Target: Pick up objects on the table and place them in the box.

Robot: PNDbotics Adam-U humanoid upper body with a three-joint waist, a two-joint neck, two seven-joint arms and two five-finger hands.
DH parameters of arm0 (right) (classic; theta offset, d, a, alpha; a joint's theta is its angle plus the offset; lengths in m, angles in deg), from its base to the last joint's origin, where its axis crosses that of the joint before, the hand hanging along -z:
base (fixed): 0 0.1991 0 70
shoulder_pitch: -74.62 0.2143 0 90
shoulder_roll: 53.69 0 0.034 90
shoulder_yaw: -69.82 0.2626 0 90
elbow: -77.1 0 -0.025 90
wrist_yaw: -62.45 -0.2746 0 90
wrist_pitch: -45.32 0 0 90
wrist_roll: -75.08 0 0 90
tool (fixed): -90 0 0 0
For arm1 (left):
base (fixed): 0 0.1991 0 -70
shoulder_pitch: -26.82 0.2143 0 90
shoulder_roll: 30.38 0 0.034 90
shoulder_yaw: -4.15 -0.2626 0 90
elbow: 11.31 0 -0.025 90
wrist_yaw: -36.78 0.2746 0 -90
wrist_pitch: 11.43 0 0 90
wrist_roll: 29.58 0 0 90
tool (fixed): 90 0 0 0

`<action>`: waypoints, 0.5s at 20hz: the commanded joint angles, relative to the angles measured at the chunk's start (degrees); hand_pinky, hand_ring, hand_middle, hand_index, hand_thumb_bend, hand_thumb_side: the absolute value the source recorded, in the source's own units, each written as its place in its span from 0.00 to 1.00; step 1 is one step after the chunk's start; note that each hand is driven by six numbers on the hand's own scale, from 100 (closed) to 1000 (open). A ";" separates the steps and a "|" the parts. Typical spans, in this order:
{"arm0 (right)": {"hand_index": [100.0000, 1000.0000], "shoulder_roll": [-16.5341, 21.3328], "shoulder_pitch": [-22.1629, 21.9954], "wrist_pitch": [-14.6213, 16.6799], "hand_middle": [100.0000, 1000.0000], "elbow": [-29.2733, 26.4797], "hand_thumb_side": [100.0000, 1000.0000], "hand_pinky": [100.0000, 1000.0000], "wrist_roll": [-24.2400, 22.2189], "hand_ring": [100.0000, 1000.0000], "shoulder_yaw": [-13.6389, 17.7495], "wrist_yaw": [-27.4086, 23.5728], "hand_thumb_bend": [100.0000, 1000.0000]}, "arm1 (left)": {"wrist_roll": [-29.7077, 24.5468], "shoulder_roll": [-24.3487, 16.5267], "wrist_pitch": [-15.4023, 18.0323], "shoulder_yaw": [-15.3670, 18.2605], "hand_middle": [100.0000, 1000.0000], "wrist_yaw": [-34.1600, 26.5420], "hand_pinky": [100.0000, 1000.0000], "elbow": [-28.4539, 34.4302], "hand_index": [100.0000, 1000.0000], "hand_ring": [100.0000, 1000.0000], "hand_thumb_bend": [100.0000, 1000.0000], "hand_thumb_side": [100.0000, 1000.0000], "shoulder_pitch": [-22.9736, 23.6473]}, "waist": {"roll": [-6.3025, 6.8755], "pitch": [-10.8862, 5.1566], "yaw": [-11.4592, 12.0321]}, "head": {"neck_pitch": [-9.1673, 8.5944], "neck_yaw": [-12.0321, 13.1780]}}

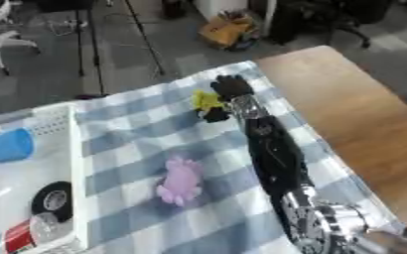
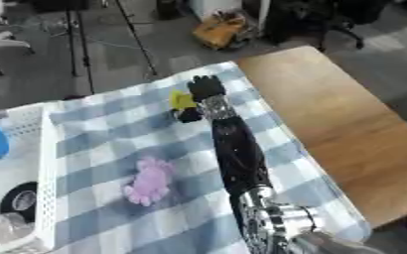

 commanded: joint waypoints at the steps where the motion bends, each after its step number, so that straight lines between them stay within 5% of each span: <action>1: 0.99 1.50 0.82 -1.33 1.00 -0.69 0.90 1.00 -0.16 1.00 -0.01 1.42 0.42 | -0.13 -0.50 0.38 -0.12 0.67 -0.03 0.45 0.85 0.68 0.60 0.31 0.91 -0.26 | 1.02 0.21 -0.06 | -0.69 -0.29; 5: 0.99 1.43 0.21 -1.91 1.00 0.62 0.94 0.99 -1.21 1.00 -0.07 1.14 0.43 | -0.26 -0.47 0.45 -0.21 0.67 -0.04 0.45 0.81 0.68 0.60 0.30 0.91 -0.29 | 1.18 0.20 -0.28 | -0.68 -0.40; 6: 0.97 1.45 0.06 -1.91 0.97 1.22 0.94 0.89 -1.70 0.92 -0.20 0.52 0.43 | -0.27 -0.49 0.46 -0.21 0.67 -0.05 0.45 0.80 0.68 0.60 0.30 0.91 -0.30 | 1.15 0.16 -0.31 | -0.68 -0.41; 7: 0.97 1.52 -0.03 -1.93 0.97 1.82 0.94 0.89 -2.17 0.92 -0.42 -0.25 0.43 | -0.27 -0.51 0.45 -0.20 0.67 -0.06 0.45 0.79 0.68 0.60 0.30 0.91 -0.30 | 1.11 0.11 -0.32 | -0.66 -0.41; 8: 0.93 1.59 -0.06 -1.97 0.90 2.38 0.85 0.70 -2.54 0.77 -0.71 -1.07 0.41 | -0.27 -0.53 0.43 -0.20 0.67 -0.06 0.45 0.78 0.68 0.60 0.30 0.91 -0.31 | 1.05 0.07 -0.32 | -0.69 -0.42; 9: 0.92 1.66 -0.07 -2.01 0.87 3.01 0.77 0.62 -2.95 0.72 -1.02 -2.13 0.40 | -0.29 -0.56 0.41 -0.21 0.67 -0.06 0.45 0.77 0.68 0.60 0.30 0.91 -0.32 | 0.95 -0.02 -0.30 | -0.69 -0.42; 10: 0.87 1.75 -0.05 -2.11 0.80 3.59 0.61 0.45 -3.27 0.59 -1.38 -3.14 0.39 | -0.30 -0.58 0.38 -0.22 0.67 -0.07 0.45 0.76 0.68 0.60 0.30 0.91 -0.33 | 0.85 -0.09 -0.28 | -0.70 -0.43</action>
